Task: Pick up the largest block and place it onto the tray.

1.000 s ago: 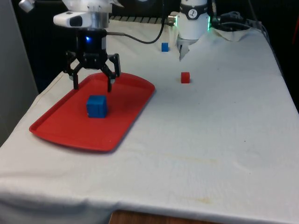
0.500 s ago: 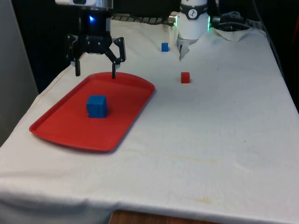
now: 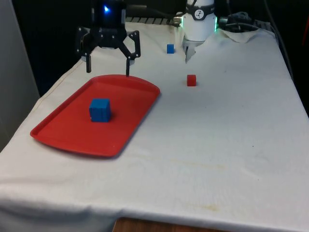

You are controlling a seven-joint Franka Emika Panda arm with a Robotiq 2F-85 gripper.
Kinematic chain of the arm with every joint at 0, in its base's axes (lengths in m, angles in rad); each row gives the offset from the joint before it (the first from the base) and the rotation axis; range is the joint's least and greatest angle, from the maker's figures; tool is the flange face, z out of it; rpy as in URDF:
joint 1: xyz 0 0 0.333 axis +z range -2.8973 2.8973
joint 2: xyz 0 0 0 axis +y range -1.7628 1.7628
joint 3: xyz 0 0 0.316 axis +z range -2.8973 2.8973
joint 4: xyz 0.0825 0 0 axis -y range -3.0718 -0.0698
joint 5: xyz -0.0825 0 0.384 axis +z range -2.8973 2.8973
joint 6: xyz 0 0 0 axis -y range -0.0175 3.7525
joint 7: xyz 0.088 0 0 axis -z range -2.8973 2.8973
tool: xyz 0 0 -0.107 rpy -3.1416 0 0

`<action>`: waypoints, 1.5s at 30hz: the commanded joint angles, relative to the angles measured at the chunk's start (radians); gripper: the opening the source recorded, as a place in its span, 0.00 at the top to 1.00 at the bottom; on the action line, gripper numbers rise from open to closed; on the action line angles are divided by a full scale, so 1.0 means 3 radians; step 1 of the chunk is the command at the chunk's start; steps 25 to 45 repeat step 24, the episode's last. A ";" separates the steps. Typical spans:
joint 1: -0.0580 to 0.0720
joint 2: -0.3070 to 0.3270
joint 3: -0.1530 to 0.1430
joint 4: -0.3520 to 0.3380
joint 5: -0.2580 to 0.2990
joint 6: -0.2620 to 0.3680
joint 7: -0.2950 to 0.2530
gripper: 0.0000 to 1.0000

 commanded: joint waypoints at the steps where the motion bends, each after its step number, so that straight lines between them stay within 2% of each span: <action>1: 0.0070 0.0000 -0.0040 -0.0027 -0.0050 0.0027 0.0053 0.00; 5: 0.0127 -0.0010 -0.0043 -0.0020 -0.0143 0.0037 0.0137 0.00; 6: 0.0067 -0.0017 0.0000 0.0010 -0.0107 0.0017 0.0097 0.00; 7: 0.0140 -0.0010 -0.0047 -0.0013 -0.0170 0.0040 0.0163 0.00; 8: 0.0163 -0.0010 -0.0047 -0.0010 -0.0213 0.0043 0.0200 0.00; 10: 0.0173 -0.0013 -0.0047 -0.0003 -0.0240 0.0043 0.0227 0.00; 11: 0.0200 -0.0013 -0.0047 0.0003 -0.0297 0.0047 0.0277 0.00; 14: 0.0233 -0.0010 -0.0047 0.0020 -0.0380 0.0050 0.0353 0.00; 15: 0.0177 -0.0020 0.0000 0.0043 -0.0347 0.0040 0.0313 0.00; 16: 0.0187 -0.0020 0.0000 0.0050 -0.0377 0.0040 0.0343 0.00; 17: 0.0260 -0.0007 -0.0040 0.0043 -0.0460 0.0050 0.0430 0.00; 22: 0.0297 0.0003 -0.0017 0.0087 -0.0583 0.0047 0.0560 0.00; 23: 0.0300 0.0007 -0.0007 0.0097 -0.0603 0.0043 0.0583 0.00; 24: 0.0263 -0.0020 0.0023 0.0103 -0.0593 0.0040 0.0557 0.00; 45: 0.0263 -0.0020 0.0023 0.0103 -0.0593 0.0040 0.0557 0.00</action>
